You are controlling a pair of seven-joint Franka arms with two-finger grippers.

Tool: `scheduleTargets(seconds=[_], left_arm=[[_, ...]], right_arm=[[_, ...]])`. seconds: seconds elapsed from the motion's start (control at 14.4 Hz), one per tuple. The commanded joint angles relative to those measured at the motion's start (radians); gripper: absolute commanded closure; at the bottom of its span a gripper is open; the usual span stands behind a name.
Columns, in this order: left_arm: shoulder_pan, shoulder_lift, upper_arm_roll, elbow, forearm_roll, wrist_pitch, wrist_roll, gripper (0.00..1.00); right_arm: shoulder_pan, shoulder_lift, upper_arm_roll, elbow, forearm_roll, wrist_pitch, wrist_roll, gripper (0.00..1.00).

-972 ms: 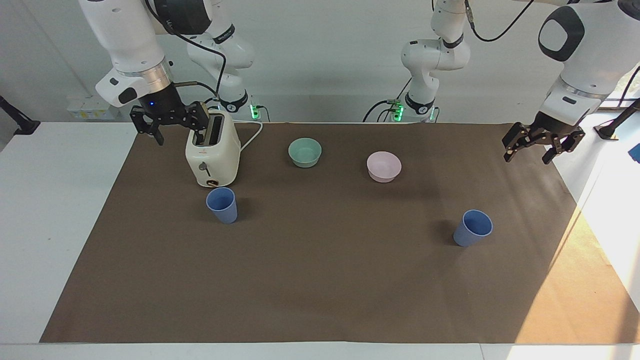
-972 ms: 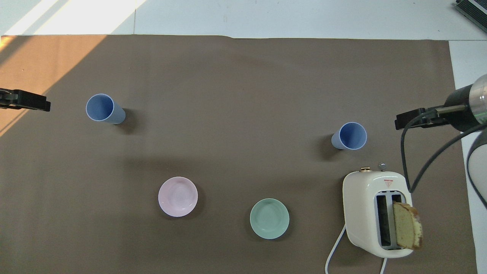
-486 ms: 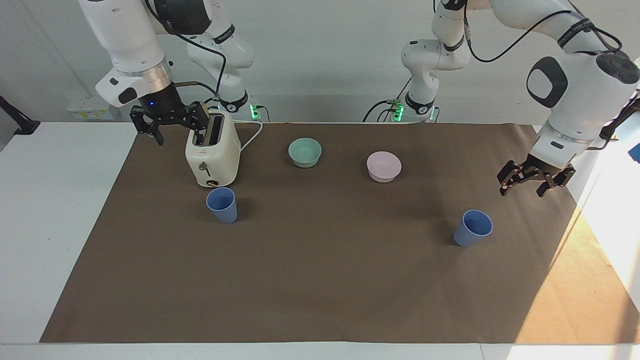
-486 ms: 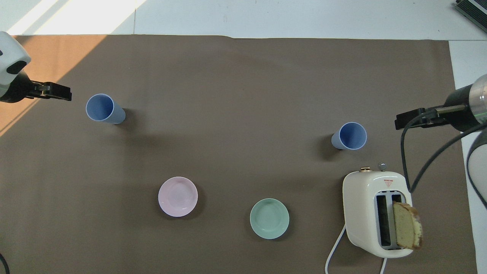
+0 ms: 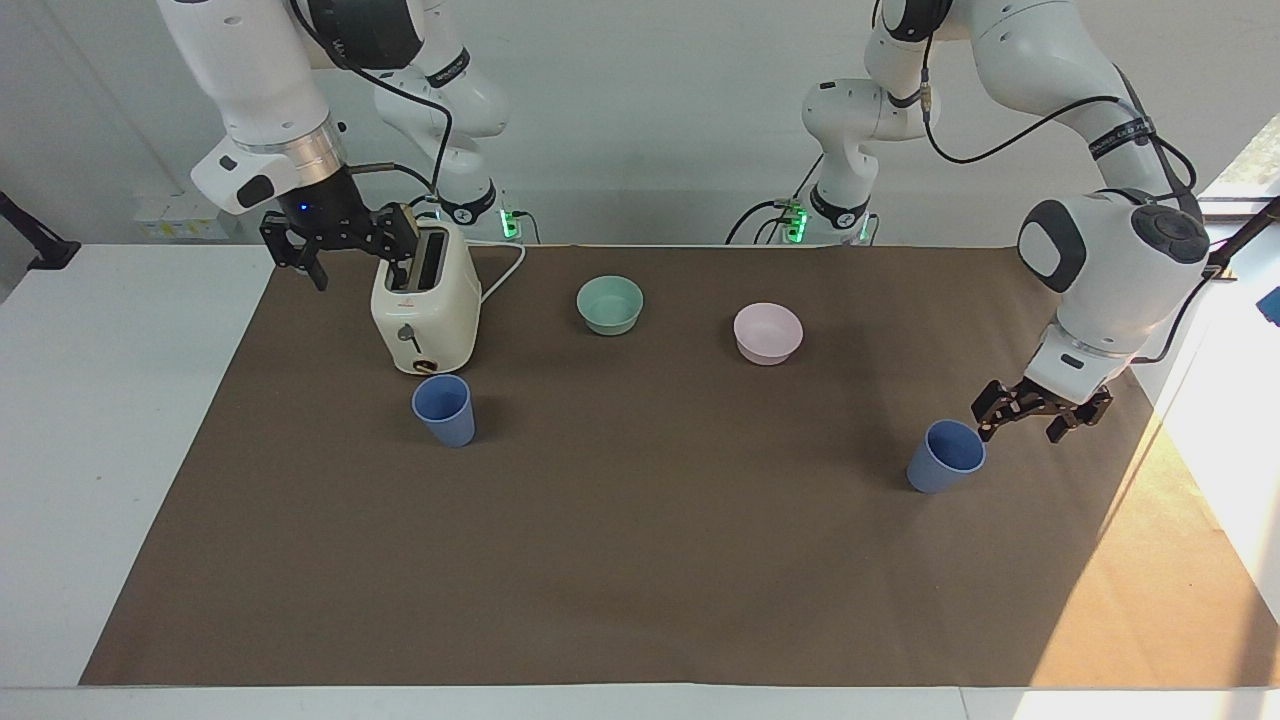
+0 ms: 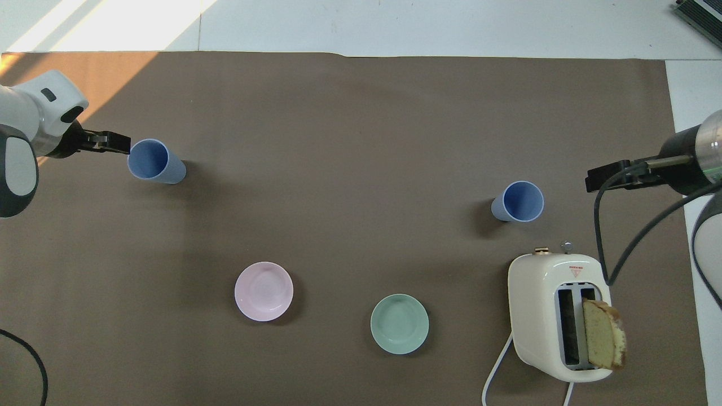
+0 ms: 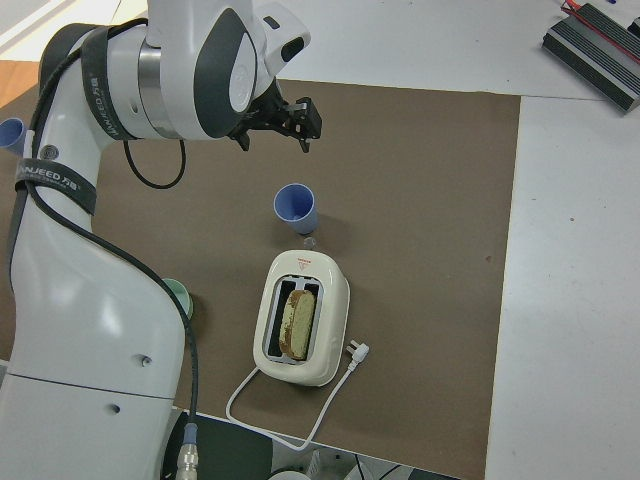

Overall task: Stack blue cups with both arms
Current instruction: 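Reach the left gripper to the nearby blue cup and grasp it, then carry the blue cup with the left gripper toward the table center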

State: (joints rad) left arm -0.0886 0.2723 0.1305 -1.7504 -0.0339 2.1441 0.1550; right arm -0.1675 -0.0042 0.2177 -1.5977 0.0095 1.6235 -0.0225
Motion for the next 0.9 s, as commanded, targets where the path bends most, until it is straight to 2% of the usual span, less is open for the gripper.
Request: scheduleTargets(seconds=[0.0, 0.14, 0.35, 0.42, 0.49, 0.56, 0.62, 0.83], left_arm=[[0.003, -0.019, -0.006, -0.069, 0.003, 0.084, -0.014, 0.00], [-0.002, -0.004, -0.006, -0.086, 0.003, 0.155, -0.015, 0.00], [-0.008, 0.012, -0.008, -0.132, 0.003, 0.168, -0.043, 0.25], [-0.022, 0.007, -0.008, -0.156, 0.002, 0.192, -0.058, 0.60], [-0.022, 0.007, -0.008, -0.159, 0.002, 0.200, -0.058, 0.82], [-0.023, 0.004, -0.008, -0.162, 0.002, 0.197, -0.057, 0.90], [-0.023, 0.004, -0.008, -0.162, 0.002, 0.197, -0.057, 0.98], [-0.026, 0.008, -0.006, -0.146, 0.002, 0.189, -0.057, 1.00]], right_arm=[[-0.015, -0.019, 0.008, -0.022, 0.017, 0.019, 0.010, 0.00], [-0.017, -0.019, 0.008, -0.022, 0.017, 0.019, 0.010, 0.00], [-0.015, -0.019, 0.008, -0.022, 0.017, 0.019, 0.010, 0.00], [-0.015, -0.019, 0.008, -0.022, 0.017, 0.019, 0.010, 0.00], [-0.017, -0.019, 0.008, -0.022, 0.018, 0.019, 0.010, 0.00], [-0.017, -0.019, 0.008, -0.022, 0.017, 0.019, 0.010, 0.00], [-0.017, -0.019, 0.008, -0.022, 0.017, 0.019, 0.010, 0.00], [-0.017, -0.019, 0.008, -0.022, 0.017, 0.019, 0.010, 0.00]])
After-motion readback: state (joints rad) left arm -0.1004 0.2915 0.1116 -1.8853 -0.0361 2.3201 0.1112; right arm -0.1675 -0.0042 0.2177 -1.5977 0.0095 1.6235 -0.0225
